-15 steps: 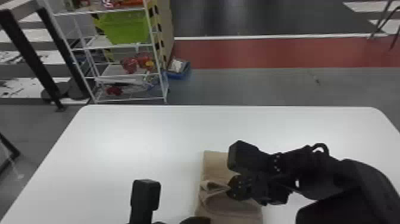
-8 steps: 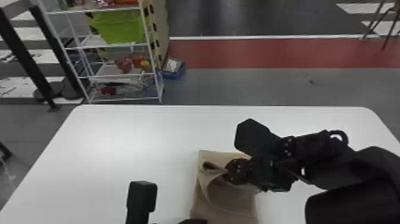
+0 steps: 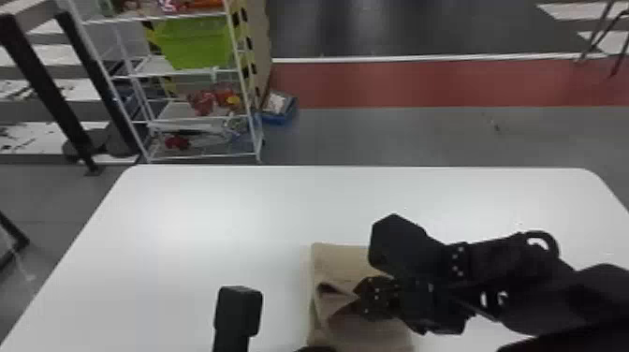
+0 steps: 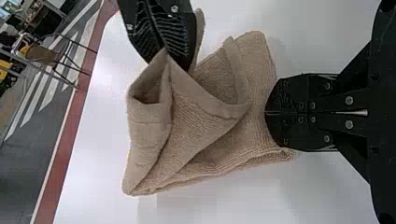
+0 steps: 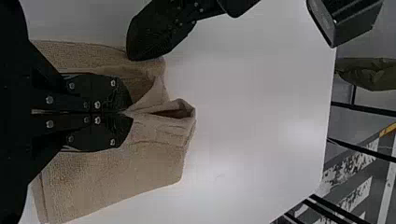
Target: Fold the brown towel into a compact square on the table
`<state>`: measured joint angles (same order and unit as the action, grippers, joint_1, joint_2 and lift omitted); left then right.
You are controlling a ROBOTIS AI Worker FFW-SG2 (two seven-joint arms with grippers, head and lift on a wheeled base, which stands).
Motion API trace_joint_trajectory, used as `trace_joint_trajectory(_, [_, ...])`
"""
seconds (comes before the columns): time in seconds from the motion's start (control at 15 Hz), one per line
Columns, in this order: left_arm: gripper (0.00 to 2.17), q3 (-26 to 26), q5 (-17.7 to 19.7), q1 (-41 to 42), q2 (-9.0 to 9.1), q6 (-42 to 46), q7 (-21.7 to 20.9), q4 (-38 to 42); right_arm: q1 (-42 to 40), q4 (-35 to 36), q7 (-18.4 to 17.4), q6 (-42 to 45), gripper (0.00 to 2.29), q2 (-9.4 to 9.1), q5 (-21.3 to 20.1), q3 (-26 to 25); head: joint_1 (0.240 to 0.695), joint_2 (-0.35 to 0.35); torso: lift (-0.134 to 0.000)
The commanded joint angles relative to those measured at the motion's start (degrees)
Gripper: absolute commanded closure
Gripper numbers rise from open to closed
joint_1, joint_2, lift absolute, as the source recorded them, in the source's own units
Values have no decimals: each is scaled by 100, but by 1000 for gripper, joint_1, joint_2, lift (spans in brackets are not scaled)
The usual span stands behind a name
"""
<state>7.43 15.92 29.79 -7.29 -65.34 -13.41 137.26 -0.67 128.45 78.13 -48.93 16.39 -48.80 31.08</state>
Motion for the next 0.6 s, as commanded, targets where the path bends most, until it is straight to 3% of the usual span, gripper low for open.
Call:
trace_joint_trajectory(0.0, [2007, 57, -28, 0, 0, 17, 14, 3, -127, 31, 19, -42, 1359, 137, -51, 135, 695, 78, -123])
trace_joint_trajectory(0.13, [2007, 127, -63, 9, 0, 17, 23, 11, -153, -13, 19, -42, 1359, 198, -121, 188, 695, 75, -123])
trace_joint_trajectory(0.4, [2007, 153, -80, 9, 0, 17, 40, 29, -127, -251, 19, -25, 1268, 101, -341, 285, 695, 61, -123])
trace_joint_trajectory(0.47, [2007, 136, -80, 18, -9, 17, 40, 20, -127, -330, 19, -42, 1025, 66, -297, 223, 695, 58, -123])
trace_joint_trajectory(0.53, [2007, 118, -71, 18, 0, 17, 32, 20, -127, -391, 19, -42, 640, -4, -253, 162, 695, 56, -123])
